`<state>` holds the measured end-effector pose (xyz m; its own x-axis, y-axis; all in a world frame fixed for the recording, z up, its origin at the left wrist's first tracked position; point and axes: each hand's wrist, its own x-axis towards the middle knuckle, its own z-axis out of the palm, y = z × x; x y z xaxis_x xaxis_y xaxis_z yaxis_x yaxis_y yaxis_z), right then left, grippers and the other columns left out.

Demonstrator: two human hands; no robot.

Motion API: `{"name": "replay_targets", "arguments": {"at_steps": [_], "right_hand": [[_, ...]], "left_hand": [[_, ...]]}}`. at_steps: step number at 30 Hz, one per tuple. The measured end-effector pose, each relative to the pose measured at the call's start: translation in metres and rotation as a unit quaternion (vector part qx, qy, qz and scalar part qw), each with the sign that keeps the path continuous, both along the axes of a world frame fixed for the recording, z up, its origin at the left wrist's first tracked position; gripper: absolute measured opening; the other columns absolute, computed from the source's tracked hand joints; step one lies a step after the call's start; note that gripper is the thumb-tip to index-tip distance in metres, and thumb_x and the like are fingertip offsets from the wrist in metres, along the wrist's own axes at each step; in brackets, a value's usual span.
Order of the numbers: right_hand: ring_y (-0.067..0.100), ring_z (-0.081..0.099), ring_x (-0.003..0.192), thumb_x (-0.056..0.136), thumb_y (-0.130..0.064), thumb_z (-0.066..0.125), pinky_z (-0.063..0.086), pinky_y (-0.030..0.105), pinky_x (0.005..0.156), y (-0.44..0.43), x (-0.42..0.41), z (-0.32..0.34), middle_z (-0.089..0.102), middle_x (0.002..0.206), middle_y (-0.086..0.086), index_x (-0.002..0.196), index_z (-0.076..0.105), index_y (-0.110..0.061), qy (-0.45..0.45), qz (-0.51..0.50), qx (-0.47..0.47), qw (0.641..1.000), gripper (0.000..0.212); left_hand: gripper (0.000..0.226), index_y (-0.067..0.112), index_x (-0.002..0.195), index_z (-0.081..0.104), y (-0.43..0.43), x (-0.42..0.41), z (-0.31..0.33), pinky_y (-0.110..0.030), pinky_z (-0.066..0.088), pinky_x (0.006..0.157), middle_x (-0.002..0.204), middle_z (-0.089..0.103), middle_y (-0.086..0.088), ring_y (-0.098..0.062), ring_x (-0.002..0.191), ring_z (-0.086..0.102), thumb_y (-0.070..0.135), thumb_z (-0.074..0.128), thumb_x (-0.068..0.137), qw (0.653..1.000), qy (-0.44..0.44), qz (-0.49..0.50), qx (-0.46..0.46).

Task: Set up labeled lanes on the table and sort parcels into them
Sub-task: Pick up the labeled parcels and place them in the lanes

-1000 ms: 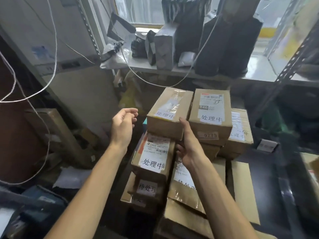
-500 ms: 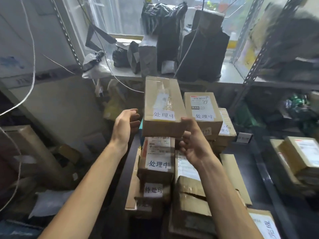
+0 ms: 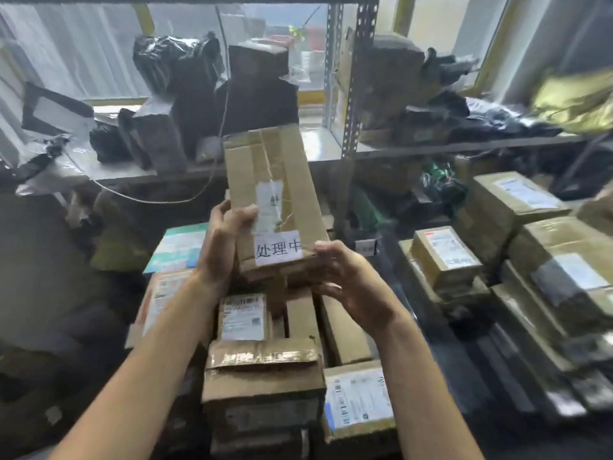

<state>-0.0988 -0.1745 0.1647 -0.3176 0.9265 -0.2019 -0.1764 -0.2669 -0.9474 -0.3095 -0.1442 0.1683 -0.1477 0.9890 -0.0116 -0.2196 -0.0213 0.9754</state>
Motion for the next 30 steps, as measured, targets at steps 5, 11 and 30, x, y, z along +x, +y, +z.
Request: {"name": "replay_targets", "arguments": {"at_steps": [5, 11, 30], "right_hand": [[0.020, 0.066, 0.121, 0.087, -0.046, 0.072, 0.054, 0.043, 0.101, 0.006, 0.097, -0.004, 0.060, 0.142, 0.004, 0.149, 0.040, -0.031, -0.006, -0.092, 0.044, 0.995, 0.072], [0.024, 0.076, 0.097, 0.095, -0.016, 0.069, 0.061, 0.039, 0.086, 0.002, 0.209, -0.015, 0.079, 0.105, 0.006, 0.132, 0.054, -0.035, 0.007, -0.167, 0.066, 0.984, 0.044], [0.025, 0.075, 0.103, 0.081, -0.025, 0.077, 0.058, 0.030, 0.075, 0.045, 0.349, -0.090, 0.075, 0.118, 0.006, 0.139, 0.054, -0.029, -0.032, -0.240, -0.034, 0.970, 0.062]], "left_hand": [[0.084, 0.006, 0.148, 0.034, 0.009, 0.116, -0.009, -0.043, 0.061, 0.074, 0.130, 0.063, -0.027, -0.039, 0.105, 0.071, 0.032, 0.074, 0.080, 0.998, -0.023, -0.064, -0.014], [0.069, 0.006, 0.139, 0.049, 0.011, 0.234, -0.025, -0.052, 0.056, 0.094, 0.125, 0.070, -0.015, -0.035, 0.112, 0.069, 0.047, 0.062, 0.085, 0.990, 0.033, -0.131, -0.048], [0.034, 0.012, 0.114, 0.061, 0.088, 0.366, -0.103, -0.030, 0.052, 0.068, 0.095, 0.068, -0.004, -0.015, 0.068, 0.065, 0.034, 0.037, 0.104, 0.969, 0.027, -0.138, -0.202]]}}
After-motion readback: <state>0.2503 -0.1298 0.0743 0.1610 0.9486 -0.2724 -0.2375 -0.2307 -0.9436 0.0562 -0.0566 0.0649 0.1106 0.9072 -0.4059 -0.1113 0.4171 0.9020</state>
